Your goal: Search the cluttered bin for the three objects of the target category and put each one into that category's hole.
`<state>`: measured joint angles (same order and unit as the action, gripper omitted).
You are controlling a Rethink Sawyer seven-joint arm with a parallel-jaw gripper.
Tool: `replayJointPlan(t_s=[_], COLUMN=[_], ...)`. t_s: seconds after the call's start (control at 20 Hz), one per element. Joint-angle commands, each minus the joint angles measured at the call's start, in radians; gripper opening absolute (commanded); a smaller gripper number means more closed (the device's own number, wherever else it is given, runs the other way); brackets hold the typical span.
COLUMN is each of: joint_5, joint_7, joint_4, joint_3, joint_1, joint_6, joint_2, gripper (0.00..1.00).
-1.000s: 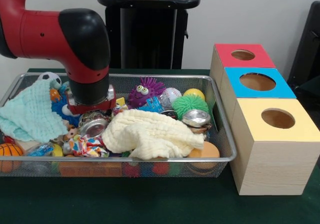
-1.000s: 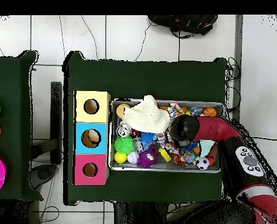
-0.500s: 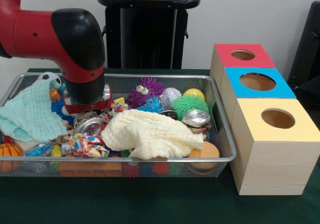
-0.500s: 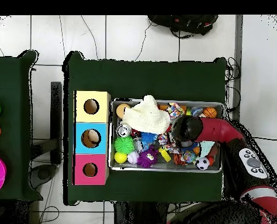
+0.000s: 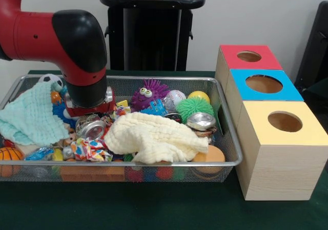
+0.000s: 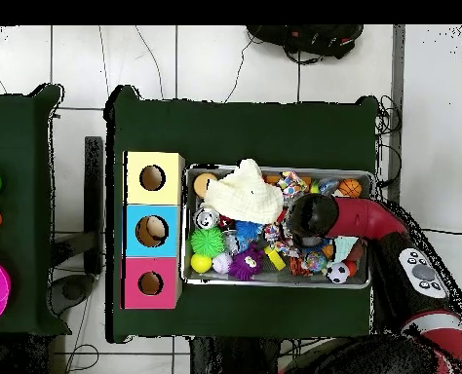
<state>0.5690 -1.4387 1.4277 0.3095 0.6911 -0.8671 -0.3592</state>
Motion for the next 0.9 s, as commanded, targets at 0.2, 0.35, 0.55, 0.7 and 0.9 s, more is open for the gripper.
replayJointPlan(t_s=[0.2,0.35,0.55,0.7,0.9], joint_5=[-0.009,-0.012,-0.047,-0.048,-0.031], joint_7=[0.037,0.046,0.128,0.156,0.189], joint_4=[-0.099,-0.079,-0.099,-0.199,-0.320], joint_3=[0.069,0.068,0.083,0.066,0.070], joint_1=[-0.007,-0.023,-0.045,-0.088,-0.118], joint_6=[0.050,0.015,-0.178,-0.371,-0.536], joint_2=[0.016,-0.022,-0.062,-0.051,-0.015], gripper=[0.00,0.00,0.00,0.00,0.00])
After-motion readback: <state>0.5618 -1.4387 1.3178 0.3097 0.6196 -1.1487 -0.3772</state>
